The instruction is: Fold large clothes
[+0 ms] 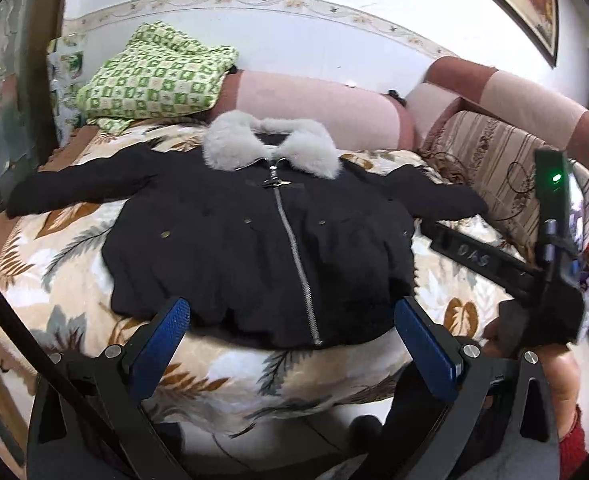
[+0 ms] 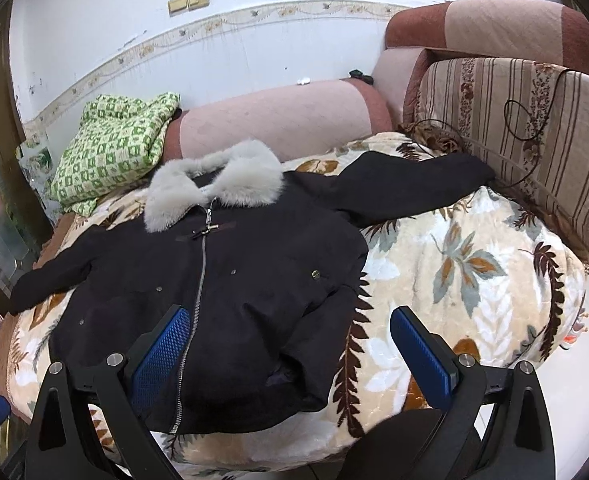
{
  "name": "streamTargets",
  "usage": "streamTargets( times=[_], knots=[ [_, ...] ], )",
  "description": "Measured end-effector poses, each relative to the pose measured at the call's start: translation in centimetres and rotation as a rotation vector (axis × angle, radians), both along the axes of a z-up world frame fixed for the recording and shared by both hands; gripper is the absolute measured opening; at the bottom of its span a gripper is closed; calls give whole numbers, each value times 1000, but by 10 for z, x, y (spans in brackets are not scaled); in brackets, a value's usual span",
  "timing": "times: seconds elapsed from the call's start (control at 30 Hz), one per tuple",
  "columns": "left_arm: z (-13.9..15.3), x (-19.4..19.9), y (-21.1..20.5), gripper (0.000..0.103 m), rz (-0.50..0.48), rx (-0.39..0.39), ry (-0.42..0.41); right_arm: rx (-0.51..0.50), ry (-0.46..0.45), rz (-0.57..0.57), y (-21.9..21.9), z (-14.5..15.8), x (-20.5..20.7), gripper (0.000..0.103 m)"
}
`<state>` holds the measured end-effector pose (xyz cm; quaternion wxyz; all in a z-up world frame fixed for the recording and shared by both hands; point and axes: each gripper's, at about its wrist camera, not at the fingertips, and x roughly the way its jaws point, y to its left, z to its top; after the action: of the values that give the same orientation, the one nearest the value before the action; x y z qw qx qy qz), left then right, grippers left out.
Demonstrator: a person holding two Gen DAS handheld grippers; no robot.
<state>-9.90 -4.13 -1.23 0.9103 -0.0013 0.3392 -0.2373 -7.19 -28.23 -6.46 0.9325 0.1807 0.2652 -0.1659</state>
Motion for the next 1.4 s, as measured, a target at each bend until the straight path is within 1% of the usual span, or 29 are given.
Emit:
streamTargets(
  times=[0.07,0.2,0.43,0.53,0.6,0.73,0.87,0.93,1.0,1.1,1.4],
  knots=[
    [0,6,-1,102,-13,-24,1,3,11,-3,-2,-2,5,102],
    [-3,15,-3,102,8,6,-11,2,35,-17,-7,-6,16,101],
    [-11,29,-2,102,16,27,3,-23,78,-12,0,-16,33,101],
    [-14,35,-1,102,27,37,10,-34,65,-14,4,-16,37,101],
    [-17,40,1,102,45,49,18,-62,42,-25,7,-13,37,102],
    [-27,54,4,102,83,83,60,-80,12,-18,10,-9,39,102],
    [-38,65,7,102,103,112,107,-77,8,17,15,-9,43,102],
    [-41,68,9,102,108,112,118,-71,29,55,18,-10,47,102],
    [-43,69,10,102,113,110,121,-42,61,85,18,-13,52,102],
    [-44,72,11,102,119,115,126,-7,77,97,18,-18,54,102],
    [-50,76,15,102,128,123,146,-5,95,96,22,-22,54,102]
  ],
)
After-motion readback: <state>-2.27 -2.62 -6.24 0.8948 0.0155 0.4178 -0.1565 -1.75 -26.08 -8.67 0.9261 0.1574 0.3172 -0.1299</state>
